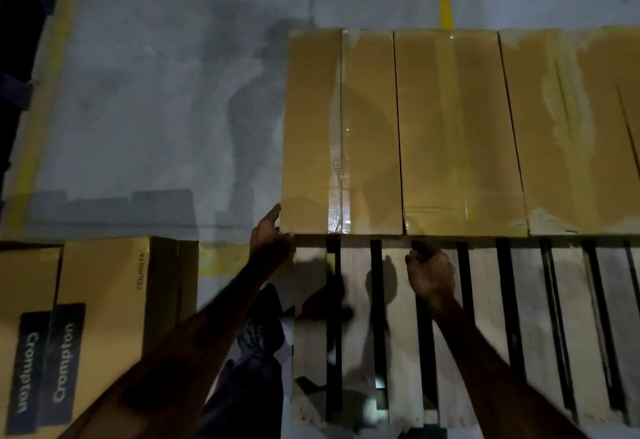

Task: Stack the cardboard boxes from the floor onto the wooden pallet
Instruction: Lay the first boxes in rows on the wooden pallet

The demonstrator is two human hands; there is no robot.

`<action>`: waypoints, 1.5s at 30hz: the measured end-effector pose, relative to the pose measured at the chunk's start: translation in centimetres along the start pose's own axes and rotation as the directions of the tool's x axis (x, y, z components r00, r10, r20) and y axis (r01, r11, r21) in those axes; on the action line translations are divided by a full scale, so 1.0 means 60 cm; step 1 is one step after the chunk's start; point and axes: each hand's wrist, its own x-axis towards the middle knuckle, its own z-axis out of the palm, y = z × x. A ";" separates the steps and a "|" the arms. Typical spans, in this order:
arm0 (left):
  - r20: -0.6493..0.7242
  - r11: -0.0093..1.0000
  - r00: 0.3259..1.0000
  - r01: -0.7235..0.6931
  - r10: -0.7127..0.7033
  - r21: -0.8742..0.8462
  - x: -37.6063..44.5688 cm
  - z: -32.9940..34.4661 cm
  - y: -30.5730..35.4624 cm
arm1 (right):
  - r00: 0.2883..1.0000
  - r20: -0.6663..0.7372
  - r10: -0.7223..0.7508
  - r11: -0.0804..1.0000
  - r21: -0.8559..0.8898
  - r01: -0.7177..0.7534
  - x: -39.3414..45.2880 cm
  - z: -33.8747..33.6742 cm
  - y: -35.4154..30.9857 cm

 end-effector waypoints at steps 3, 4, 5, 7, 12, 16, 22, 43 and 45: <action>-0.001 1.000 1.000 0.008 -0.008 0.009 -0.040 -0.019 0.004 | 0.998 0.003 -0.059 0.998 -0.007 0.059 -0.025 -0.029 0.001; 0.006 1.000 1.000 -0.006 0.006 0.026 -0.055 -0.028 0.004 | 0.998 0.005 -0.067 0.998 -0.009 0.067 -0.037 -0.042 -0.002; 0.016 0.999 1.000 -0.017 0.016 0.050 -0.073 -0.037 0.005 | 0.998 0.013 -0.069 0.998 -0.006 0.069 -0.050 -0.055 -0.004; 0.027 0.997 0.999 -0.024 0.022 0.076 -0.119 -0.056 0.010 | 0.997 0.037 -0.073 0.997 0.004 0.073 -0.078 -0.084 -0.003; 0.036 0.996 0.997 -0.068 0.065 0.066 -0.297 -0.085 0.038 | 0.988 0.098 -0.115 0.993 0.043 0.111 -0.187 -0.164 -0.002; 0.042 0.996 0.996 -0.086 0.085 0.022 -0.472 -0.088 0.050 | 0.977 0.155 -0.148 0.988 0.070 0.139 -0.296 -0.226 0.014; -0.079 0.992 0.994 -0.088 0.081 -0.092 -0.725 -0.054 0.049 | 0.925 0.277 -0.260 0.965 0.115 0.237 -0.464 -0.335 0.070; -0.190 0.932 0.964 -0.236 0.188 -0.276 -0.992 -0.171 -0.005 | 0.893 0.196 -0.406 0.909 0.187 0.372 -0.778 -0.387 0.072; -0.238 0.922 0.962 -0.208 0.133 -0.327 -1.016 -0.204 -0.052 | 0.868 0.238 -0.436 0.899 0.160 0.408 -0.811 -0.357 0.055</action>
